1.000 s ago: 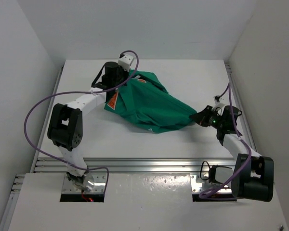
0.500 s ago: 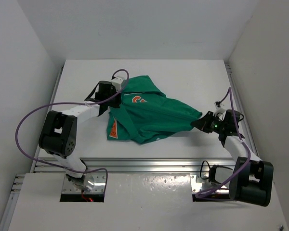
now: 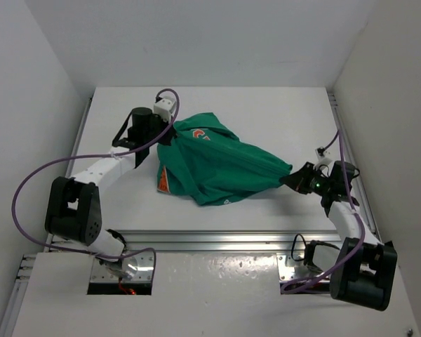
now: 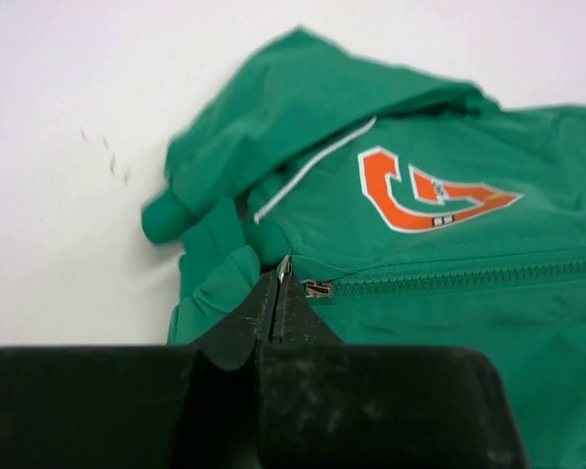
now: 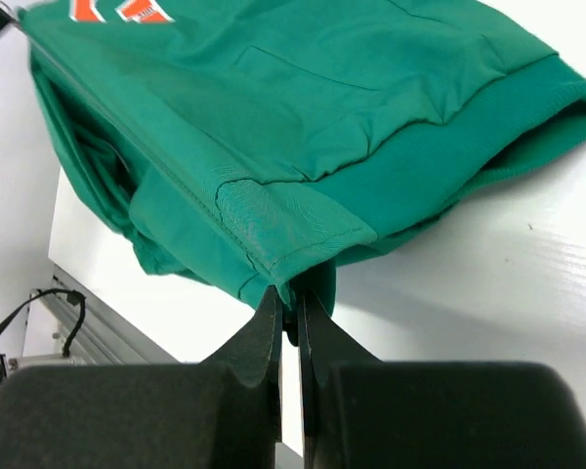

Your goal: Zip up the jacket

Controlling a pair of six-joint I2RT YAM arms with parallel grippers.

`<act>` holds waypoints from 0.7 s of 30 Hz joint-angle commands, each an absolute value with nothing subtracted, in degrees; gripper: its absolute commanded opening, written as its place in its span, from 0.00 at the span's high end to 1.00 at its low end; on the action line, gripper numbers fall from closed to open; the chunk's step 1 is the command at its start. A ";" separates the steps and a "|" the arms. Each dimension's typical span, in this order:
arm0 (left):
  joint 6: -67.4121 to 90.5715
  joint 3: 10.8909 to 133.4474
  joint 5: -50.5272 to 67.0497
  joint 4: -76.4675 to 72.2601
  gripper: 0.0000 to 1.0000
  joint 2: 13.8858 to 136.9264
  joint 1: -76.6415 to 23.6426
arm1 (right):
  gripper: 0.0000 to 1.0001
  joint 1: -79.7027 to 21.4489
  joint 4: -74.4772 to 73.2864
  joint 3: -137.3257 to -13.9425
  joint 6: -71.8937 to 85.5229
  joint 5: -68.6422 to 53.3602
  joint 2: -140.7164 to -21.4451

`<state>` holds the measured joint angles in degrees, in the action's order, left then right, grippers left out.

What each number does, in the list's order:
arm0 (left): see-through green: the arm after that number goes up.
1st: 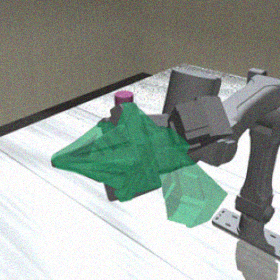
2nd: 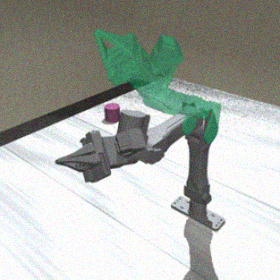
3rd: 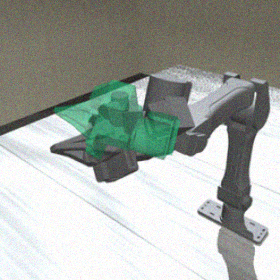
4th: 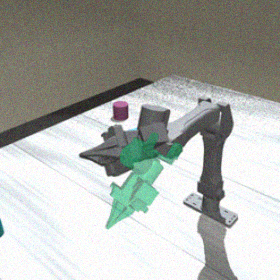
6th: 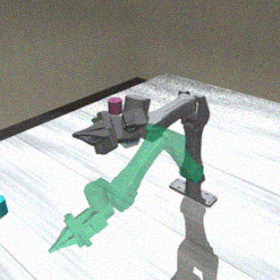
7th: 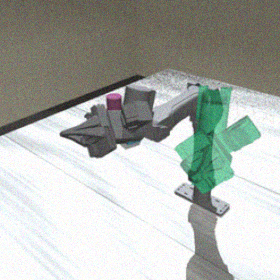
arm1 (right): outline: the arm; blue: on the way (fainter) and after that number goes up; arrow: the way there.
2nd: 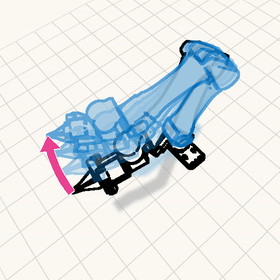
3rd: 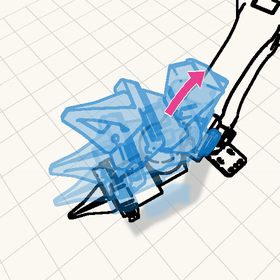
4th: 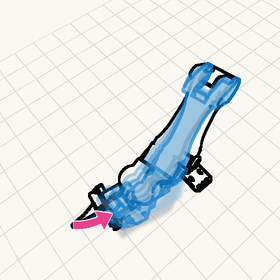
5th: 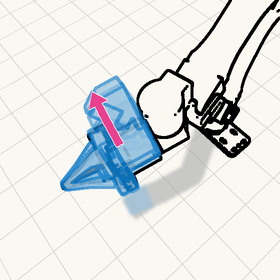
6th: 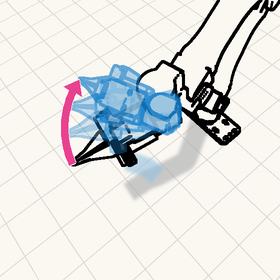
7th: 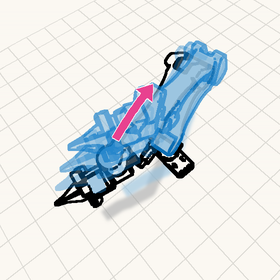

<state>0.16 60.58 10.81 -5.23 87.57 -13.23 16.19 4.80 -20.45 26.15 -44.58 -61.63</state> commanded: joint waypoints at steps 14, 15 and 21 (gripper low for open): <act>-11.24 67.75 -16.61 -12.92 1.00 96.23 -0.26 | 1.00 26.27 -0.79 -20.39 21.71 -31.55 -63.19; -12.99 69.07 -17.57 -12.92 1.00 97.28 -0.26 | 1.00 27.32 -0.70 -20.48 21.80 -31.47 -63.19; -11.87 71.10 -4.60 -10.56 1.00 98.27 0.97 | 0.94 27.78 5.51 -23.37 21.08 -40.77 -65.21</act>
